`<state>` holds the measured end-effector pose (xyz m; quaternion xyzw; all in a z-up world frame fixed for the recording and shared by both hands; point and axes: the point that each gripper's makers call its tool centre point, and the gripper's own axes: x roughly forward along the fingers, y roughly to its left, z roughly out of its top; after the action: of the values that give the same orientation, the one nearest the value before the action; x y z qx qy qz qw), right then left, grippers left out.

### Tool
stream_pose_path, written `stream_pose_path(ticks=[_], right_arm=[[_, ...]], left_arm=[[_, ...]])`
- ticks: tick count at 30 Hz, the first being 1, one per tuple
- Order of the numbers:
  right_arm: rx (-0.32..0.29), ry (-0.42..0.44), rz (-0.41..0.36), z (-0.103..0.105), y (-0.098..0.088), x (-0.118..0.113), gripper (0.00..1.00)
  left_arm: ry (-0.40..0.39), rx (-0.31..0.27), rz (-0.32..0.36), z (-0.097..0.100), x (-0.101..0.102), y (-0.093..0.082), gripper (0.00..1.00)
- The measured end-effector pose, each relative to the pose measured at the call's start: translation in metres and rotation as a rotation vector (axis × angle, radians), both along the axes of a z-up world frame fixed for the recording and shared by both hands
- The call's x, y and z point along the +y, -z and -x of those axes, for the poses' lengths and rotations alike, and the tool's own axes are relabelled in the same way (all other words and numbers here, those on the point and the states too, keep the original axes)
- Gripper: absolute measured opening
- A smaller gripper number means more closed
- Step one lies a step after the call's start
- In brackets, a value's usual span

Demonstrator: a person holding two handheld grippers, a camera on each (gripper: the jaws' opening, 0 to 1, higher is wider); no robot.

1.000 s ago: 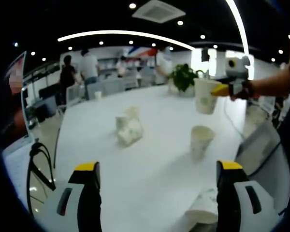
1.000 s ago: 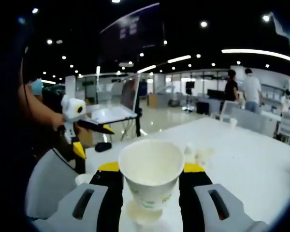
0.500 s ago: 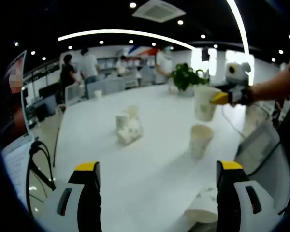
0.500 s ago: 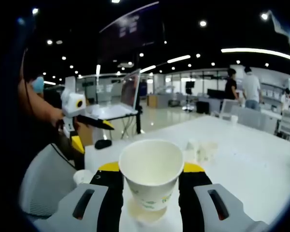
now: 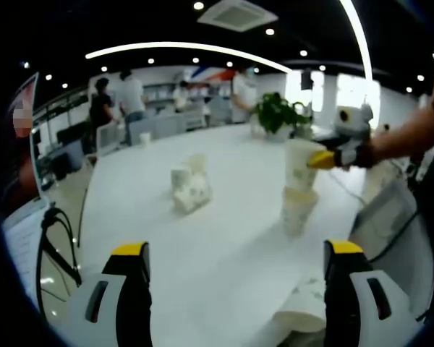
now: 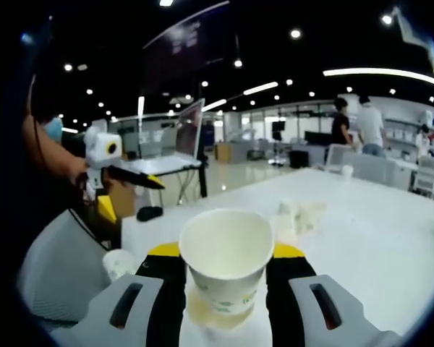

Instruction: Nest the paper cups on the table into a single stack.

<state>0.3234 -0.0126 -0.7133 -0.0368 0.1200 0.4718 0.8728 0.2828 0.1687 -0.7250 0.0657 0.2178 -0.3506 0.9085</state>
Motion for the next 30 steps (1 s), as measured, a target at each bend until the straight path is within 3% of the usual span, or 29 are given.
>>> stream_pose_path(ticks=[30], right_arm=[[0.077,0.019,0.011,0.007,0.047,0.004,0.40]], left_arm=[[0.006,0.002,-0.010,0.003,-0.001,0.001,0.99]])
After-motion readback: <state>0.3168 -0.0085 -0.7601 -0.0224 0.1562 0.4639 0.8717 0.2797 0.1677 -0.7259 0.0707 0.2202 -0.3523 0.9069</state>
